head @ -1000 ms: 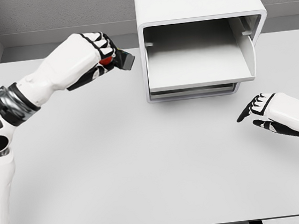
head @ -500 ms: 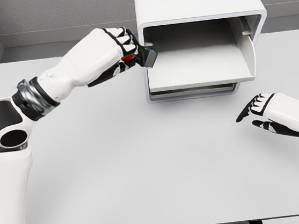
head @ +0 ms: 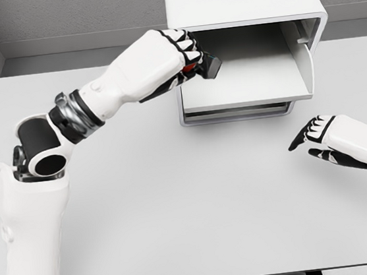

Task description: Slide open multi-storey tabletop storage cabinets and put open load switch and slide close multi-storey tabletop storage cabinets

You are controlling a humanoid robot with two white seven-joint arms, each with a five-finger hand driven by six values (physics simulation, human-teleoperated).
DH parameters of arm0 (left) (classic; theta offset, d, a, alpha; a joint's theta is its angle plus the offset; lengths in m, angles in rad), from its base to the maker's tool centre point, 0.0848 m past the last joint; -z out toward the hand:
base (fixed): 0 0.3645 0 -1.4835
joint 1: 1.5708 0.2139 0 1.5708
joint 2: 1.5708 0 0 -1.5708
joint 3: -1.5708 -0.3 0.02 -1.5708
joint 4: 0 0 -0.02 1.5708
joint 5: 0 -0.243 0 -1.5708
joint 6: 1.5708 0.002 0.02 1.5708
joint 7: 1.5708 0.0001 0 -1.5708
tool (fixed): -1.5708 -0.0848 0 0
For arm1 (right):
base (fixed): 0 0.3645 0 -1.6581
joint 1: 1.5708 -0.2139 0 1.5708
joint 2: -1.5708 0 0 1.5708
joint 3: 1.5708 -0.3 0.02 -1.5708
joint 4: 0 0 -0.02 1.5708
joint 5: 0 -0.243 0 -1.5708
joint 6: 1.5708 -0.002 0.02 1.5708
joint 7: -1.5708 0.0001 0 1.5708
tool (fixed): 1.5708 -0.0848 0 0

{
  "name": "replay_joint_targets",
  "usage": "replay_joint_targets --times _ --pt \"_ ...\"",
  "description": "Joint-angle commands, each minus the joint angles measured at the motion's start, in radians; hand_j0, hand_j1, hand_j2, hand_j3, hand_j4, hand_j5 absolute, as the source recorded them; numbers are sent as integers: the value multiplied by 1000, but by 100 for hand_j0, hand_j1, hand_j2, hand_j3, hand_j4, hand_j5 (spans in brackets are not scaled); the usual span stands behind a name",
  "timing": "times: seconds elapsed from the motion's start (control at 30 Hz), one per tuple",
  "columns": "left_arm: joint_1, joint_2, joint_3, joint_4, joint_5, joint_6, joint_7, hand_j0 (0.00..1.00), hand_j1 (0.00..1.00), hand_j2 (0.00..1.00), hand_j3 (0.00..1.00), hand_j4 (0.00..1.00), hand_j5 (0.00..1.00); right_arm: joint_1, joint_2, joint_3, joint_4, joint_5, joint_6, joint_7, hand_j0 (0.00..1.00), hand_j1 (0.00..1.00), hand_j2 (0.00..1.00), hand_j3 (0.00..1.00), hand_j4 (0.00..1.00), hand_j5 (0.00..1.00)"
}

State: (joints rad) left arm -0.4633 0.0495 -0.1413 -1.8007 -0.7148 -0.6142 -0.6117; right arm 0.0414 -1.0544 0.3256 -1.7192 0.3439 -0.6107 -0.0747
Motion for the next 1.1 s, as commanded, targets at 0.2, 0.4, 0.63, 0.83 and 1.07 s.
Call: replay_joint_targets --times 0.2,0.4,0.63,0.83,1.07 --pt "0 -50 -15 11 -98 3 1 37 37 37 37 37 37 0 4 0 0 -6 0 0 60 60 60 60 60 60" --pt "-2 -50 -43 30 -137 3 1 37 37 37 37 37 37 0 4 0 -2 -6 0 0 60 60 60 60 60 60" --pt "-21 -50 -73 76 -166 3 1 37 37 37 37 37 37 0 5 0 -2 -6 0 0 60 60 60 60 60 60" --pt "-40 -50 -100 112 -175 3 1 39 39 39 39 39 39 0 5 0 -2 -6 0 0 60 60 60 60 60 60" --pt "-61 -50 -121 144 -183 3 1 40 40 40 40 40 40 0 5 0 0 -6 0 0 60 60 60 60 60 60"
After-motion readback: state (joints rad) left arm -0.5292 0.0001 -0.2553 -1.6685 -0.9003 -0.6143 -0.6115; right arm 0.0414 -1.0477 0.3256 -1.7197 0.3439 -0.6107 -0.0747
